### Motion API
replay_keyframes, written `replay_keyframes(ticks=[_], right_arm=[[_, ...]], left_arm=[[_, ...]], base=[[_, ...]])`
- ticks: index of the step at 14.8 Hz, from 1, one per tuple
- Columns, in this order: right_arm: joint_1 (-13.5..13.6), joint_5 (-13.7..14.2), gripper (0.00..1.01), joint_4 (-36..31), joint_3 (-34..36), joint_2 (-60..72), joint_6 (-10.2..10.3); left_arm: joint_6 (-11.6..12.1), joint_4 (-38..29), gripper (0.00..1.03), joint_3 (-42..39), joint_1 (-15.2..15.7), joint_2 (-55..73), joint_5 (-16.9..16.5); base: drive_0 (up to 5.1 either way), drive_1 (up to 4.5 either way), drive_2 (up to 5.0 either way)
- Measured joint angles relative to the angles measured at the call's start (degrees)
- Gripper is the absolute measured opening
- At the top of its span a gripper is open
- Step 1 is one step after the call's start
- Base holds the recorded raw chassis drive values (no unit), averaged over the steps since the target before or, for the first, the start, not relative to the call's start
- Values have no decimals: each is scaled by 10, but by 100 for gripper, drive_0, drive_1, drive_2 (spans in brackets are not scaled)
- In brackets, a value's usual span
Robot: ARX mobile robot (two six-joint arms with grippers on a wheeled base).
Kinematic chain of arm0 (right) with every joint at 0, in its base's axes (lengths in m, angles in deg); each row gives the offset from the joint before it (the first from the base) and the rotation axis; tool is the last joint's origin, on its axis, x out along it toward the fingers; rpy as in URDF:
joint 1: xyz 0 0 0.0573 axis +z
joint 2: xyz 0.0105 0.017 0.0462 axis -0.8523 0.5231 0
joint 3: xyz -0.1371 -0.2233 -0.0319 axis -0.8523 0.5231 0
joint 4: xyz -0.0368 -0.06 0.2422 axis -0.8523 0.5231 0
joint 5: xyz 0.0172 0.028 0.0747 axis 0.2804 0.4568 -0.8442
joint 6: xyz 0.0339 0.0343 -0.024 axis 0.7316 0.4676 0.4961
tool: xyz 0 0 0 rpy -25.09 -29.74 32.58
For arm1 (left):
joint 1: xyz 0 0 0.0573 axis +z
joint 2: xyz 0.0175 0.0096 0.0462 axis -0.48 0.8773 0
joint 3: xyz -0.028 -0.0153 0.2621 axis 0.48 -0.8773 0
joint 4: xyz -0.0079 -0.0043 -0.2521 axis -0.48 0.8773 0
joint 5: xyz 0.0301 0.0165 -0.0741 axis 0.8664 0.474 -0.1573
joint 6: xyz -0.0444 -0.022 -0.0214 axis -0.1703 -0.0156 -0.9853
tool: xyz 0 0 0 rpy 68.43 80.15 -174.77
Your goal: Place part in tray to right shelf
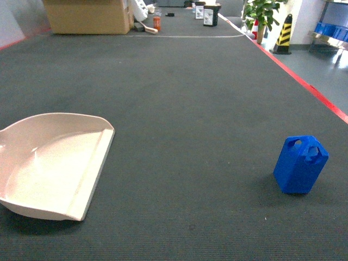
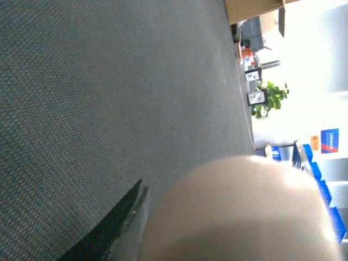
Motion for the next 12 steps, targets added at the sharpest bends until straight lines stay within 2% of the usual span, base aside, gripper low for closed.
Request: replay_keyframes(ticks=[2,4,6,9,11,12], right_arm=[[0,0,98,0,0,0,0],[0,0,98,0,0,0,0],[0,0,98,0,0,0,0],[0,0,98,0,0,0,0],[0,0,98,0,0,0,0],[0,0,98,0,0,0,0]], left_arm=[[-25,-47,34,0,0,7,-14],[-48,-64,15,0,-3,9,-19],[-61,-60,15,-19,-9,-12,-24],[-104,-63,15,-52,-27,-101,-23],[-117,-63,15,-98,-68,-165,-14],[-117,-61,15,-140,-108,-202,9]], base=[[0,0,0],[0,0,0],[0,0,0],[0,0,0],[0,0,0],[0,0,0]])
